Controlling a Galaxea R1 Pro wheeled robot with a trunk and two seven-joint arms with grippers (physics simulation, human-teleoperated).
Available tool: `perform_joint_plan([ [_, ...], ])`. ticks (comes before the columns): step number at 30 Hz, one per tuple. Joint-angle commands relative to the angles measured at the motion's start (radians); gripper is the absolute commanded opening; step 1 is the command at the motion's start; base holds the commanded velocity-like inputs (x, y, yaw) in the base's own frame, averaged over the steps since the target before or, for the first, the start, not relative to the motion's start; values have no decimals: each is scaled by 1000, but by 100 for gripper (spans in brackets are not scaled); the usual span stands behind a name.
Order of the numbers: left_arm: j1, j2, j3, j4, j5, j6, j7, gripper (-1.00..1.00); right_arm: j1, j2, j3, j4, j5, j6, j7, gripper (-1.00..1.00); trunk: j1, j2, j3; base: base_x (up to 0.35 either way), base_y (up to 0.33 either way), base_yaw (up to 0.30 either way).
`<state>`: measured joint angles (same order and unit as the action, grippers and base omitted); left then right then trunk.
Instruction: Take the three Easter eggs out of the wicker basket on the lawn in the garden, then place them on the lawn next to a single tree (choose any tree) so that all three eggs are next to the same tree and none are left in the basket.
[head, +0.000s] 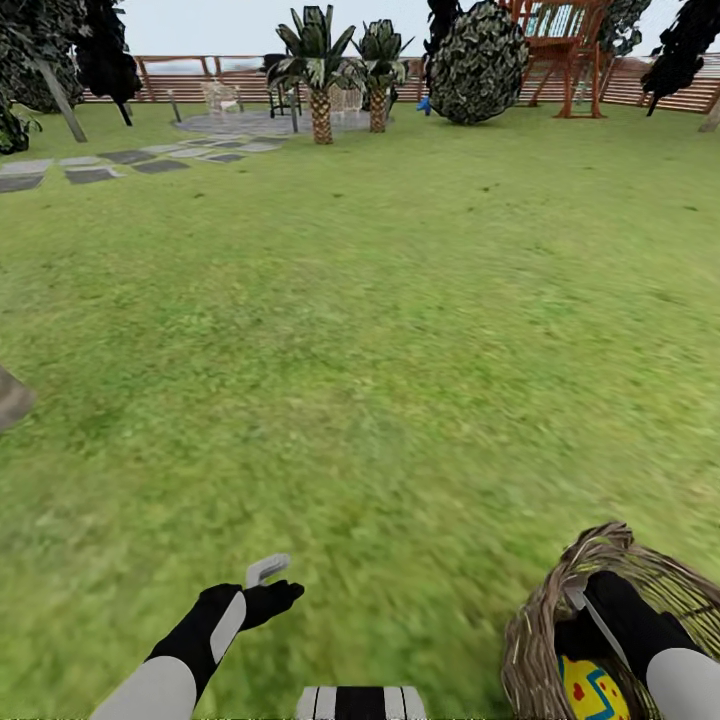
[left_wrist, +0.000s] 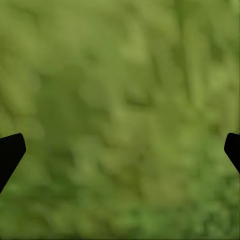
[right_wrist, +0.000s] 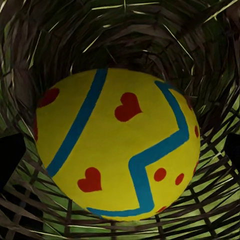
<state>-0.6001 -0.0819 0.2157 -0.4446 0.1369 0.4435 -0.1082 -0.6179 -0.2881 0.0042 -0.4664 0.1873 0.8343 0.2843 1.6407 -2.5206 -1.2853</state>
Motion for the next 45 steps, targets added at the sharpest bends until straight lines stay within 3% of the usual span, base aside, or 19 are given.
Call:
perform_joint_plan([
  [1, 0, -1, 7, -2, 3, 8, -2, 100, 0, 0, 0, -1, 11, 3, 9, 100, 0, -1, -5, 0, 0, 0],
  [28, 0, -8, 7, 14, 3, 8, -2, 100, 0, -1, 0, -1, 10, 3, 9, 100, 12, -7, -109, 0, 0, 0],
  [29, 0, -8, 7, 14, 3, 8, -2, 100, 0, -2, -2, -1, 10, 1, 9, -100, 13, -7, -113, 0, 0, 0],
  [33, -1, -10, 7, 14, 2, 8, -3, 100, 0, -2, -1, -1, 11, 3, 10, -100, 15, -8, -128, 0, 0, 0],
  [45, 0, -10, 7, 29, 3, 8, -14, 100, 0, -2, -1, -1, 11, 3, 10, -100, 15, -8, -128, 0, 0, 0],
])
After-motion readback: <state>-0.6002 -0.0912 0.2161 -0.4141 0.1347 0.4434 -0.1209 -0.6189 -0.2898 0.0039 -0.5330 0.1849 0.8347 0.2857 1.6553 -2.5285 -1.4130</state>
